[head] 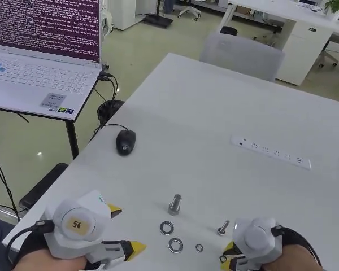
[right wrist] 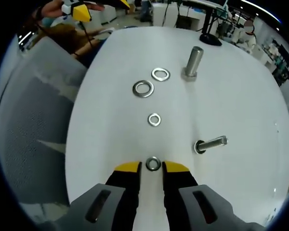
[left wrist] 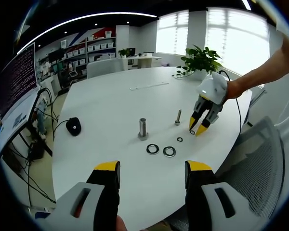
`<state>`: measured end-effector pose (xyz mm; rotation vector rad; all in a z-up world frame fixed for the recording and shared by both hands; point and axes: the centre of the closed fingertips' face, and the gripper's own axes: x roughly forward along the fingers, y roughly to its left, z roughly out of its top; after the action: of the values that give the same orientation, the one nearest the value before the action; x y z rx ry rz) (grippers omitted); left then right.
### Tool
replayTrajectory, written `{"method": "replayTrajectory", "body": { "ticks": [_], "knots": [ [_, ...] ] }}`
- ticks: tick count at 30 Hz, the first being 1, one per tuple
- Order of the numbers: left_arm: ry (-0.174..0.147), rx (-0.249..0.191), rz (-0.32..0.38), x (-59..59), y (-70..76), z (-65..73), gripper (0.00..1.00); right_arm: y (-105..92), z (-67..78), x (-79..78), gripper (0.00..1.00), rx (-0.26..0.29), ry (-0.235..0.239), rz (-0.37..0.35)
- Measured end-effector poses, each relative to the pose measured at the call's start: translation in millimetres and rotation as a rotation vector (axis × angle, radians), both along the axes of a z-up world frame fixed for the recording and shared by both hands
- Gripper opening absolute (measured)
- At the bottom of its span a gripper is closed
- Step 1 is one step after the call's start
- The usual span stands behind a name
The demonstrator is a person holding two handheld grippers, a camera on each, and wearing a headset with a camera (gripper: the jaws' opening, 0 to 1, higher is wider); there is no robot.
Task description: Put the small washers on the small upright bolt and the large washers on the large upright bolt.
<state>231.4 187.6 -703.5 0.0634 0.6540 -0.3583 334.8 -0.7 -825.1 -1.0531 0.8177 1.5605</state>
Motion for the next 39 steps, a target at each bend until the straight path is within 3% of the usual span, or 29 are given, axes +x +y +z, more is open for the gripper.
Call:
{"method": "replayTrajectory", "body": {
  "ticks": [11,16,39],
  "knots": [
    [-0.005,0.000,-0.003,0.3,-3.1,0.4,0.53,0.2,0.4,1.5,0.14,0.006,-0.019,-0.020],
    [-0.007,-0.001,0.005,-0.9,-0.5,1.6,0.53,-0.3,-0.5,3.4,0.13,0.022,-0.003,-0.077],
    [0.002,0.003,0.005,-1.2,2.2,0.1,0.53,-5.6,8.4,8.5,0.13,0.055,-0.003,-0.152]
  ]
}}
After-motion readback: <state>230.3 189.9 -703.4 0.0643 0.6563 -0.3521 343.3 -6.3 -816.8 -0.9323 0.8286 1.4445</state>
